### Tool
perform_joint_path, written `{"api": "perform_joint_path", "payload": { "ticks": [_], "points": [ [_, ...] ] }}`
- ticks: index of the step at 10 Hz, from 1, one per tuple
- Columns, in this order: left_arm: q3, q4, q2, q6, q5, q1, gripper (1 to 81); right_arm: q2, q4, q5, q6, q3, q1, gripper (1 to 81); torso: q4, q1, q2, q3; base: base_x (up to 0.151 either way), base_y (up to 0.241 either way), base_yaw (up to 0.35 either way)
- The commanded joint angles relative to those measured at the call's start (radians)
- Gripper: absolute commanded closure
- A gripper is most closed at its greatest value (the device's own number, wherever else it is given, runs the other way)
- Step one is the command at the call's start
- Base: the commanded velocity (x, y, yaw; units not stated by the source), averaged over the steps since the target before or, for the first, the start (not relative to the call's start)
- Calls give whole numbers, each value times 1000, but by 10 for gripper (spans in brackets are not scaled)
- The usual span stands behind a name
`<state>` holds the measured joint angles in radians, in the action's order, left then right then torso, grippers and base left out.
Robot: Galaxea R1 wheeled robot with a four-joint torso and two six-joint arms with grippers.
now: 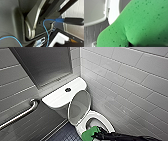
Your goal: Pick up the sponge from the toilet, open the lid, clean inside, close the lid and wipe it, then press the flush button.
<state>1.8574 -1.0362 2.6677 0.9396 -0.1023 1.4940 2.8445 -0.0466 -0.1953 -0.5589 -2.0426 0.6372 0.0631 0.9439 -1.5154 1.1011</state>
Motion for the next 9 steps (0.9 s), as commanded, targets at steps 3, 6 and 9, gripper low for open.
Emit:
{"api": "perform_joint_path", "payload": {
  "ticks": [3,6,9],
  "points": [
    [-26,-7,-4,-5,-39,27,10,-279,-6,-4,-1,274,-10,811,0,0,0,0,0,0,0],
    [-26,-8,-3,-5,-39,27,10,-399,-4,60,1,366,62,811,0,0,0,0,0,0,0],
    [-26,-8,-3,-5,-37,26,10,-543,-4,123,1,447,134,811,0,0,0,0,0,0,0]
  ]
}}
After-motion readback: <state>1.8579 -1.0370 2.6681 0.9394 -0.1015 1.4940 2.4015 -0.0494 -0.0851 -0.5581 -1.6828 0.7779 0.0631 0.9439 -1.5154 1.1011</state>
